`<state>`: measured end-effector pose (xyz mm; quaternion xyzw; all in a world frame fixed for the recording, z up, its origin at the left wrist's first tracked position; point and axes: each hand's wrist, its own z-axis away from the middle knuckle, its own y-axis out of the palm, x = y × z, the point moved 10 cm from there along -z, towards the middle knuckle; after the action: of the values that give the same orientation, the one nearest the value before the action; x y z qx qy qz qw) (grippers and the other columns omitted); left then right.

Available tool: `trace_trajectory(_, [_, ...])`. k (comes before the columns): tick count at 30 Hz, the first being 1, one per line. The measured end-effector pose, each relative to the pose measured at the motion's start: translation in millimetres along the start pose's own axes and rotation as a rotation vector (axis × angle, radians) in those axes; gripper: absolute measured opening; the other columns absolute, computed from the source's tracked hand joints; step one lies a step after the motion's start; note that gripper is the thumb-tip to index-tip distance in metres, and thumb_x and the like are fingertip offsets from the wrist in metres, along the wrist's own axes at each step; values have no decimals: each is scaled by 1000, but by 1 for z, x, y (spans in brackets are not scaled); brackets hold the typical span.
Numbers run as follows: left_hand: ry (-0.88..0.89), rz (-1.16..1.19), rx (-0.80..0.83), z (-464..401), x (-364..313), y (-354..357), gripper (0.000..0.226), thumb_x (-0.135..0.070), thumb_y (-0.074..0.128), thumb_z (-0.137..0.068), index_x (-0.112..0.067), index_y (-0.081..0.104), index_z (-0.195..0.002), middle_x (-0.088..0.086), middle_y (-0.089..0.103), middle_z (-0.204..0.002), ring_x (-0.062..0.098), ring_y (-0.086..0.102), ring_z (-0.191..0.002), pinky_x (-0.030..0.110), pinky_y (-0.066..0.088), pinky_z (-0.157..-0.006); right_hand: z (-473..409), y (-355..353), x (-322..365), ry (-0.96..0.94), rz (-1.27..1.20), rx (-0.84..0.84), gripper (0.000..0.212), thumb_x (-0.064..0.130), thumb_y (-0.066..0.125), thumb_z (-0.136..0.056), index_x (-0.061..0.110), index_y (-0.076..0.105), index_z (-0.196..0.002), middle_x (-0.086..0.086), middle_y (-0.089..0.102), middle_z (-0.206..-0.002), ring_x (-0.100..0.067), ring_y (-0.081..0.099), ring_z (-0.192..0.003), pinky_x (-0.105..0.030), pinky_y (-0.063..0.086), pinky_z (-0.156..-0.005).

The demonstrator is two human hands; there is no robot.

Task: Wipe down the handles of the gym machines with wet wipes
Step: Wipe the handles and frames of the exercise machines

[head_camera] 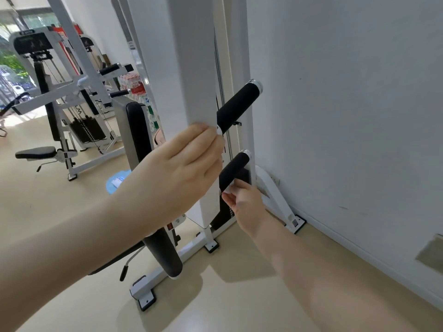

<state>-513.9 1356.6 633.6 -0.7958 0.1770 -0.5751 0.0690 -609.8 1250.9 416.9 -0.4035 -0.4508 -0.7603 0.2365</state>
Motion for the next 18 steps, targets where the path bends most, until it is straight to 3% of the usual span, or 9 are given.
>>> trace_trajectory(2, [-6,10,2,-2,-1,-1,25,-12,43,-93,-1,62,-104,15,61,-114,31,56,-112,42,23,-109,-2,0,4,65,-163,74,17,2,51,-90,8,64,-100,-14,63,-108,-22,60,-104,-29,51,-86])
trace_trajectory(5, [-4,43,6,-3,-4,-3,24,-13,44,-92,-1,62,-102,15,61,-114,31,56,-112,41,23,-109,-9,-21,18,68,-368,-16,14,1,52,-88,6,61,-98,-14,62,-104,-21,61,-94,-27,51,-75])
trace_trajectory(9, [-16,65,9,-2,-3,-4,23,-13,45,-91,-1,62,-101,14,61,-114,31,54,-113,40,23,-109,20,14,-2,202,-36,260,22,-8,50,-80,8,66,-81,-9,68,-85,-19,66,-81,-29,53,-78])
trace_trajectory(12, [-16,59,8,-3,-1,-5,23,-12,44,-91,-1,62,-100,14,62,-112,32,56,-112,41,23,-109,12,-5,19,182,-150,37,17,-6,54,-81,3,61,-94,-12,66,-90,-19,64,-82,-25,53,-71])
trace_trajectory(14, [-3,59,0,-2,-2,-5,23,-12,45,-92,-1,62,-102,15,62,-114,32,56,-112,42,23,-109,16,-13,17,198,-166,-74,19,-3,56,-84,2,60,-102,-14,65,-97,-20,62,-88,-25,53,-78])
trace_trajectory(16, [-4,67,-8,-1,-2,-5,22,-9,45,-92,-2,63,-101,14,62,-114,31,56,-112,41,25,-109,30,-2,2,231,-50,-10,25,-2,56,-85,2,61,-109,-14,66,-104,-20,63,-93,-26,52,-84])
trace_trajectory(18, [-16,92,-22,-1,0,-6,26,-2,40,-93,-3,66,-97,13,64,-111,30,58,-110,39,28,-108,33,0,1,141,-39,2,25,-3,53,-88,3,62,-111,-13,67,-107,-21,64,-97,-28,53,-84])
